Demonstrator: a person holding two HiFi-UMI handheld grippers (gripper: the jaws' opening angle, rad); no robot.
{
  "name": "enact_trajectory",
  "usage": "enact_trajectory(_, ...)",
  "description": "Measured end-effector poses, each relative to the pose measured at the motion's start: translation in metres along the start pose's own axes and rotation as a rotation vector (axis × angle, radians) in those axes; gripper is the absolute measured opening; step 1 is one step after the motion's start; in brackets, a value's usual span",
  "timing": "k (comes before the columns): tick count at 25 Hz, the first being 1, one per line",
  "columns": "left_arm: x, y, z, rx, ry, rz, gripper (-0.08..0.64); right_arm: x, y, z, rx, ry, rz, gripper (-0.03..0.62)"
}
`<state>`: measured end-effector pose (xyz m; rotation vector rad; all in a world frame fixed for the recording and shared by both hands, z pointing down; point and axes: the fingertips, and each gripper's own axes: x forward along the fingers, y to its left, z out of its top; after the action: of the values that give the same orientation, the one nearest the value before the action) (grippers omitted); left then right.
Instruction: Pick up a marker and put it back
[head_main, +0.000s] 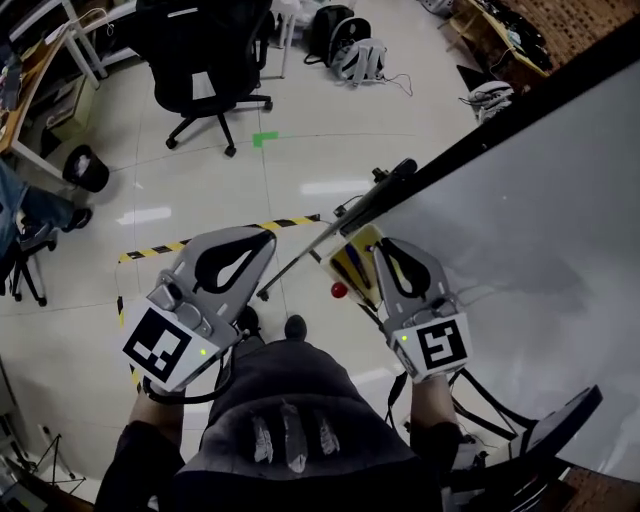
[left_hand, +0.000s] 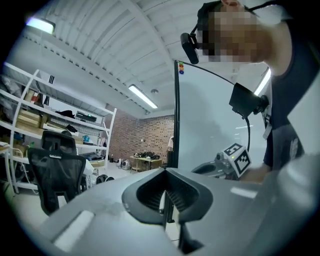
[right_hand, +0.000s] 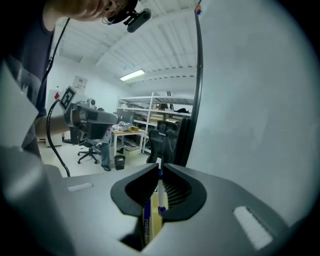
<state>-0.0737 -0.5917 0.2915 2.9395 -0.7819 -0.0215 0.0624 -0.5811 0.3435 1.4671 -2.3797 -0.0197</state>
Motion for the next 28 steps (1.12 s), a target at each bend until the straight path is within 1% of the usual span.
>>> enact_trajectory(3, 0.005, 0.008, -0.007, -0.019, 0.010, -0.022, 0.006, 0.012, -0.002, -0.021, 0.003, 0.071, -0.022, 0.030)
enact_trajectory(7, 0.010, 0.016, -0.013, -0.036, 0.013, -0.041, 0.006, 0.024, -0.002, -0.043, 0.012, 0.144, -0.022, 0.031)
enact_trajectory(11, 0.012, 0.023, -0.018, -0.054, 0.021, -0.049, 0.006, 0.033, 0.003, -0.050, 0.023, 0.185, -0.020, 0.034)
enact_trajectory(18, 0.012, 0.031, -0.017, -0.060, 0.015, -0.043, 0.006, 0.037, 0.000, -0.041, 0.000, 0.159, -0.029, 0.063)
enact_trajectory(22, 0.012, 0.029, -0.013, -0.051, 0.012, -0.035, 0.006, 0.032, 0.000, -0.008, 0.013, 0.052, -0.034, 0.064)
enact_trajectory(24, 0.013, 0.026, -0.010, -0.042, 0.007, -0.030, 0.006, 0.025, -0.001, 0.004, 0.028, 0.015, -0.028, 0.064)
enact_trajectory(28, 0.013, 0.019, -0.002, -0.029, -0.005, -0.011, 0.006, 0.014, 0.003, 0.029, 0.050, -0.062, 0.019, 0.064)
